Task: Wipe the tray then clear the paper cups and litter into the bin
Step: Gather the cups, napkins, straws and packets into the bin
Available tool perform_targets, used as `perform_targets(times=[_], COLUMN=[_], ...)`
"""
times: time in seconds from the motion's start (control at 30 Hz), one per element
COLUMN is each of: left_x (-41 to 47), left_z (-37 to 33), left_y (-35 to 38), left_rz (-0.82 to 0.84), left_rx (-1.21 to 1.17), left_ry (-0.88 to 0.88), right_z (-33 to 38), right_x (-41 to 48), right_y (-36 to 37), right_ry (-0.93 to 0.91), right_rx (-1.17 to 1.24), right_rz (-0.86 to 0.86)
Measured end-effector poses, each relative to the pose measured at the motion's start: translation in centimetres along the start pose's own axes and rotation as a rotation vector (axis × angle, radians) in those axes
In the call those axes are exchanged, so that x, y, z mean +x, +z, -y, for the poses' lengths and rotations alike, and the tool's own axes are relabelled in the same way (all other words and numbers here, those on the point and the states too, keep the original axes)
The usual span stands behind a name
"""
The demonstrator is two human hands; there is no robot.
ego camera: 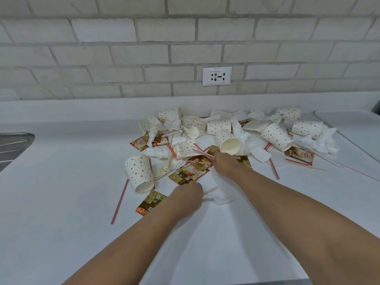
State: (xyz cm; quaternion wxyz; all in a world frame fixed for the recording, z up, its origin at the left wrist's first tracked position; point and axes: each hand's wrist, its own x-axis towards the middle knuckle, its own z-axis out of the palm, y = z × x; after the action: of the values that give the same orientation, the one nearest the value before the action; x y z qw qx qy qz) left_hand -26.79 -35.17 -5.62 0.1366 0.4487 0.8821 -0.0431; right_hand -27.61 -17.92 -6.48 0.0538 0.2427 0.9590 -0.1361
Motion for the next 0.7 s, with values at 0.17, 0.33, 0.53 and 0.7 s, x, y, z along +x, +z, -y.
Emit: perform_targets(times=[0.17, 0.33, 0.53, 0.7], left_x=[0.2, 0.2, 0.4, 1.3], left_z=[0.6, 1.4, 0.4, -4.8], left_y=[-0.3, 0.0, 0.2, -0.8], left_rz=[-0.010, -0.026, -0.202, -0.266], left_rx=[-0.084, -0.237, -0.462, -1.195], left_ry=[-0.004, -0.012, -0.016, -0.140], right_z=[-1.5, -3.8, -6.5, -8.6], right_x=[-0.9, -2.5, -5.7, -9.9], right_y=[-0.4, -1.7, -4.2, -4.9], right_ry=[-0.037, -0.026, 0.035, 0.027], right_rx=[-0.033, 0.141, 0.529, 0.770], right_rz=[0.160, 0.250, 0.325, 0.288])
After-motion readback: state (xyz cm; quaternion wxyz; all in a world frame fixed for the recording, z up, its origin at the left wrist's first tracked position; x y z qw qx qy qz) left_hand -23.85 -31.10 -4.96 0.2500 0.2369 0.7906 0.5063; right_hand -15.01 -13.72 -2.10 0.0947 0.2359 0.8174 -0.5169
